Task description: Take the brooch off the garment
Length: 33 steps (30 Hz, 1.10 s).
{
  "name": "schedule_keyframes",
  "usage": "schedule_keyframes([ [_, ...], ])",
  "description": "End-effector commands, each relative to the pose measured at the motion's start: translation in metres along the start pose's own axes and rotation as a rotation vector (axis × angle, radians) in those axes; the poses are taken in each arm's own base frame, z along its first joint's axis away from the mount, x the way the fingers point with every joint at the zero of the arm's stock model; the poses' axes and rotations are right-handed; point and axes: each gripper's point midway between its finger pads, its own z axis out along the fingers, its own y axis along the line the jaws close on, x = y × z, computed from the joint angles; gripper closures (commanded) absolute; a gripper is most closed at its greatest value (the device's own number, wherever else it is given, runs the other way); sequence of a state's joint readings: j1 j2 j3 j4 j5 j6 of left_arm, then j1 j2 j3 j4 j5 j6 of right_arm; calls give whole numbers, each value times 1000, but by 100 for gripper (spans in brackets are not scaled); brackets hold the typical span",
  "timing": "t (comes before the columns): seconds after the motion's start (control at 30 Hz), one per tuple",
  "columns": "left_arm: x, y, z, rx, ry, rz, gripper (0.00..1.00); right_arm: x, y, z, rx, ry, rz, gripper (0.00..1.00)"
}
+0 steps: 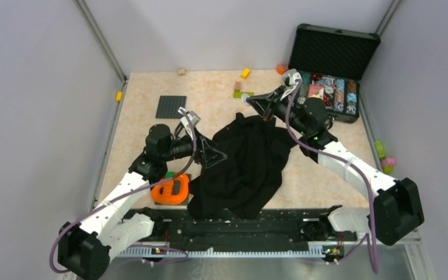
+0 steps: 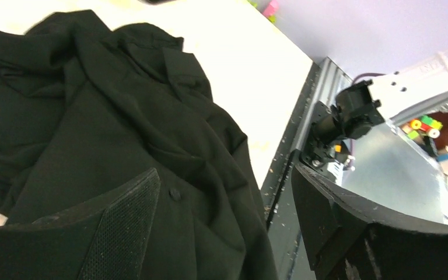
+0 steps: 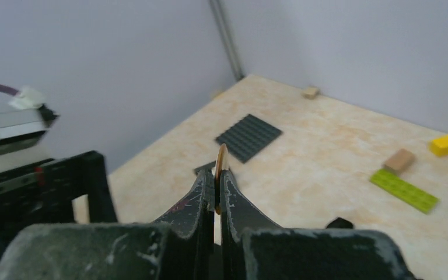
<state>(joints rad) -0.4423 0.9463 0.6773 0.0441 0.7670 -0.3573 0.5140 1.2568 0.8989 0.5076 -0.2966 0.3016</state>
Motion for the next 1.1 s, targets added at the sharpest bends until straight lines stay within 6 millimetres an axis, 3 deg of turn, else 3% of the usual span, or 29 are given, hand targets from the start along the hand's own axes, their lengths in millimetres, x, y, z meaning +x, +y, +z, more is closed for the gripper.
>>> schedule_keyframes([
  [0.0, -38, -1, -5, -40, -200, 97, 12, -42, 67, -19, -339, -36, 173, 100],
  [0.13, -63, -12, -16, 22, -367, 143, 11, -39, 95, -35, -522, 8, 255, 100],
  [0.23, -83, -22, -23, 121, -435, 101, 5, -33, 106, -44, -587, 49, 290, 100],
  [0.37, -101, -34, -22, 190, -465, 87, 1, -30, 114, -56, -638, 61, 328, 100],
  [0.5, -114, -41, -20, 231, -469, 98, 5, -30, 117, -59, -660, 64, 354, 100],
  [0.8, -118, -53, -6, 326, -413, 112, 18, -27, 116, -51, -686, 64, 435, 100],
  [1.07, -118, -50, 5, 327, -388, 111, 27, -29, 112, -44, -682, 43, 461, 100],
])
